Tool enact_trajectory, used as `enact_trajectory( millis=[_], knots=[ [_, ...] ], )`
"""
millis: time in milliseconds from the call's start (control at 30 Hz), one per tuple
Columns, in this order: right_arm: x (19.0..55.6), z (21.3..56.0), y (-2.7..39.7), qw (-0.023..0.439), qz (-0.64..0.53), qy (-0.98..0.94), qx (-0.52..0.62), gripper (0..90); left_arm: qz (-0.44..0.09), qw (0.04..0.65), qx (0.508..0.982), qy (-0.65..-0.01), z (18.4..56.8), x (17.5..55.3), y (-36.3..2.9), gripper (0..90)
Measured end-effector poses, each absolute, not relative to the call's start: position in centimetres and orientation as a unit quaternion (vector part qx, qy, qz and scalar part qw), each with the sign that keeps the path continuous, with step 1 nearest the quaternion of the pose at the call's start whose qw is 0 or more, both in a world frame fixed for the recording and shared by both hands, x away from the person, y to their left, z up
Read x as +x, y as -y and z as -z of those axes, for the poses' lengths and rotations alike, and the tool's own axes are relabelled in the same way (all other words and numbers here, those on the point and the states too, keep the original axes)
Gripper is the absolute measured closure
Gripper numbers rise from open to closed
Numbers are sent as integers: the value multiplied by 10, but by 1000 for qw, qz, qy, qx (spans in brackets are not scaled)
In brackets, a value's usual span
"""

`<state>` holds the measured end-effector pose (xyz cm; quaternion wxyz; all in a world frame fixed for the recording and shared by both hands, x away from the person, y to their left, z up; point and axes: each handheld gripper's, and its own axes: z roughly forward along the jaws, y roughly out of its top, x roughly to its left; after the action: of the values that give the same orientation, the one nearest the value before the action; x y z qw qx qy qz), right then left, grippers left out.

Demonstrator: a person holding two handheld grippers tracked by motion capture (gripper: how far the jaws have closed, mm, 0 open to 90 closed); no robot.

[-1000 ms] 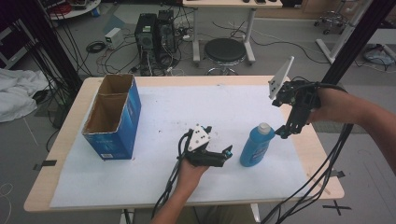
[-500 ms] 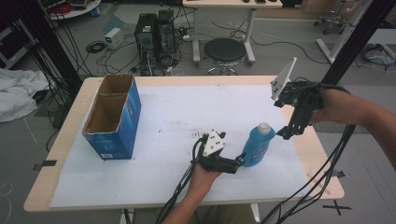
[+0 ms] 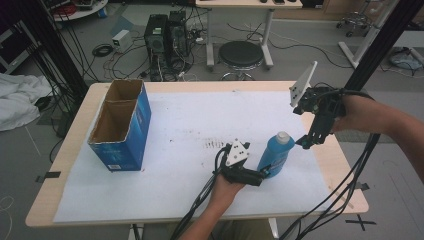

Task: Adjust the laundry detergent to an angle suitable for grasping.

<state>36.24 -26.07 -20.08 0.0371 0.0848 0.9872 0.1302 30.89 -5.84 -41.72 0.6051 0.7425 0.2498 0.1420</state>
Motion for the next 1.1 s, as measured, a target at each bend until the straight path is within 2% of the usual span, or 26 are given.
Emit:
enact_trajectory(
  millis=[567, 1100],
  knots=[
    [363, 200, 262, 39, -134, -987, 82, 10, -132, 601, 751, -240, 416, 324, 96, 59],
    [363, 200, 264, 40, -140, -986, 81, 10, -135, 595, 756, -238, 415, 332, 114, 59]
  ],
)
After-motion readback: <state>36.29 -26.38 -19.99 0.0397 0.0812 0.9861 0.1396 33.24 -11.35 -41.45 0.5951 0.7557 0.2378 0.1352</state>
